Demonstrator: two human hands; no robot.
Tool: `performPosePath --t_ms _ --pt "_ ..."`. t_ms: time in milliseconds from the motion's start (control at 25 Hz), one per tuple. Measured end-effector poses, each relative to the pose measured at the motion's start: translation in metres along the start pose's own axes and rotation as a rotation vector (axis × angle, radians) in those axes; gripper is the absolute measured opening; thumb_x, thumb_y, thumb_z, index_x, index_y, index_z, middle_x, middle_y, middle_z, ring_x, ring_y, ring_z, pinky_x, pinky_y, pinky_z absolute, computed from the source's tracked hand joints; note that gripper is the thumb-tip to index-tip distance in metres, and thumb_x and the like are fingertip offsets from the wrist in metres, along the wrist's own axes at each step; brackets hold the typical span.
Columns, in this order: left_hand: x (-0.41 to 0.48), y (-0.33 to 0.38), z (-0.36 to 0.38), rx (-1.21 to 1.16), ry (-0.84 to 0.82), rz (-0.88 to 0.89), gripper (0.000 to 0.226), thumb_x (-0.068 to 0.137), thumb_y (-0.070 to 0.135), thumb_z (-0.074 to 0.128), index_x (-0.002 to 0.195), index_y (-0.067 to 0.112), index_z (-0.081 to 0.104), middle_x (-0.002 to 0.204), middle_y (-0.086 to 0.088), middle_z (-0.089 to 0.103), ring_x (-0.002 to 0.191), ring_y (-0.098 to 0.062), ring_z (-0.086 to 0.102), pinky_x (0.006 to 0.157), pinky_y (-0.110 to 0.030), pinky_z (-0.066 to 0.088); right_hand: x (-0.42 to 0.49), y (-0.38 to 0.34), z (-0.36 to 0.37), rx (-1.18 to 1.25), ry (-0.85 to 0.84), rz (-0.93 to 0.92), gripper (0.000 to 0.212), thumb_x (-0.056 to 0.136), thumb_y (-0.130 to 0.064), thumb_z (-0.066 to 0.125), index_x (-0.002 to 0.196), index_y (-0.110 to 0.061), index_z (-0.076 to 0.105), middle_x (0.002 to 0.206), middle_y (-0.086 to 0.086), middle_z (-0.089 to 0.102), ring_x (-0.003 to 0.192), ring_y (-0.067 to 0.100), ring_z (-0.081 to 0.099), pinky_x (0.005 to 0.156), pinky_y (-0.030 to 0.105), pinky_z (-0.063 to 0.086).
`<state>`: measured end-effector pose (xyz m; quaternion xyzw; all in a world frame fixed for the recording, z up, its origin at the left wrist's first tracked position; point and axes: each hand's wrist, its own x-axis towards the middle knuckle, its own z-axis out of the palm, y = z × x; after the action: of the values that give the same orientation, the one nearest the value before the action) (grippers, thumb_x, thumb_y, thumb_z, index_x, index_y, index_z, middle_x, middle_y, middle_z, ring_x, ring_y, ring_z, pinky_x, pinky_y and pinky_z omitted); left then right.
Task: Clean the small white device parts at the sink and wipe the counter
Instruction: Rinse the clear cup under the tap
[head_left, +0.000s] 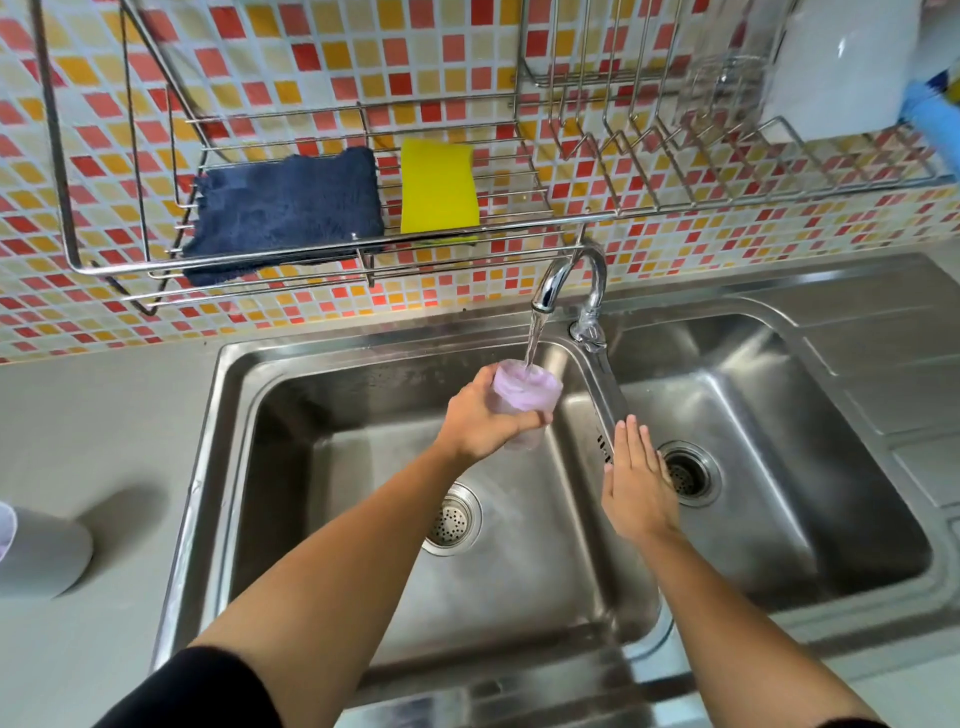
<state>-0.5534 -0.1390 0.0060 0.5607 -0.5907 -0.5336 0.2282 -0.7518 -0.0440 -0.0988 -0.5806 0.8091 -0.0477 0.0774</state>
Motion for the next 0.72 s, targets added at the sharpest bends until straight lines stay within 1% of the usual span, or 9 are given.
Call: performPosePath --t_ms 40,120,200,280,400,520,640,720 --pt "0.002 0.002 -0.002 0.013 -0.004 -0.039 0.063 0.065 0.038 0.082 0.121 0.026 0.056 0.113 0.006 0.064 0.105 -0.014 0.061 0.092 -0.026 0.049 0.000 0.000 0.000 -0.006 -0.001 -0.008 0.062 0.087 -0.026 0.015 0.142 0.000 0.023 0.152 0.014 0.023 0.140 0.028 0.021 0.111 0.044 0.025" --pt "0.006 0.006 -0.005 0.096 0.001 -0.124 0.073 0.063 0.055 0.076 0.125 0.022 0.056 0.119 0.002 0.063 0.109 -0.018 0.059 0.096 -0.029 0.048 0.000 0.000 0.000 -0.004 0.006 -0.005 0.061 0.087 -0.025 0.019 0.142 0.001 0.026 0.151 0.015 0.025 0.139 0.029 0.025 0.109 0.045 0.028" --pt "0.008 0.011 -0.005 0.176 0.006 -0.152 0.080 0.062 0.064 0.069 0.126 0.019 0.055 0.121 -0.001 0.062 0.112 -0.022 0.058 0.096 -0.030 0.047 0.001 -0.001 -0.001 -0.002 0.010 0.002 0.059 0.087 -0.023 0.021 0.141 0.002 0.028 0.149 0.016 0.028 0.138 0.030 0.028 0.107 0.045 0.030" --pt "0.007 0.016 -0.004 0.275 0.005 -0.105 0.080 0.065 0.065 0.068 0.127 0.017 0.052 0.120 -0.003 0.062 0.112 -0.025 0.058 0.094 -0.030 0.047 0.000 -0.001 -0.002 -0.004 0.002 0.003 0.062 0.086 -0.025 0.016 0.140 0.003 0.030 0.148 0.017 0.031 0.136 0.031 0.031 0.106 0.046 0.033" --pt "0.003 0.023 -0.002 0.432 -0.039 0.023 0.081 0.057 0.069 0.066 0.119 0.017 0.054 0.110 -0.002 0.067 0.102 -0.024 0.063 0.089 -0.033 0.052 0.000 -0.002 -0.002 -0.011 0.001 0.003 0.065 0.085 -0.027 0.012 0.140 0.002 0.030 0.148 0.016 0.031 0.137 0.030 0.030 0.107 0.045 0.032" --pt "0.000 0.022 -0.004 0.495 -0.093 0.101 0.080 0.052 0.061 0.067 0.118 0.017 0.051 0.106 -0.002 0.068 0.096 -0.025 0.064 0.086 -0.034 0.053 -0.001 -0.002 -0.003 -0.014 0.010 -0.004 0.064 0.086 -0.026 0.012 0.141 0.002 0.028 0.149 0.016 0.029 0.138 0.029 0.028 0.108 0.043 0.030" --pt "-0.001 0.014 -0.009 0.435 -0.107 0.075 0.080 0.051 0.049 0.078 0.117 0.019 0.045 0.108 0.001 0.067 0.097 -0.024 0.064 0.087 -0.034 0.052 -0.001 -0.003 -0.003 -0.019 0.006 -0.006 0.061 0.087 -0.024 0.016 0.141 0.002 0.027 0.150 0.015 0.027 0.139 0.029 0.026 0.109 0.043 0.028" --pt "-0.002 0.009 -0.012 0.390 -0.083 0.076 0.077 0.055 0.039 0.084 0.118 0.017 0.044 0.111 0.002 0.064 0.099 -0.021 0.062 0.087 -0.029 0.050 -0.001 -0.002 -0.003 -0.014 0.008 0.000 0.063 0.086 -0.026 0.013 0.140 0.002 0.029 0.149 0.016 0.030 0.138 0.030 0.029 0.107 0.043 0.030"
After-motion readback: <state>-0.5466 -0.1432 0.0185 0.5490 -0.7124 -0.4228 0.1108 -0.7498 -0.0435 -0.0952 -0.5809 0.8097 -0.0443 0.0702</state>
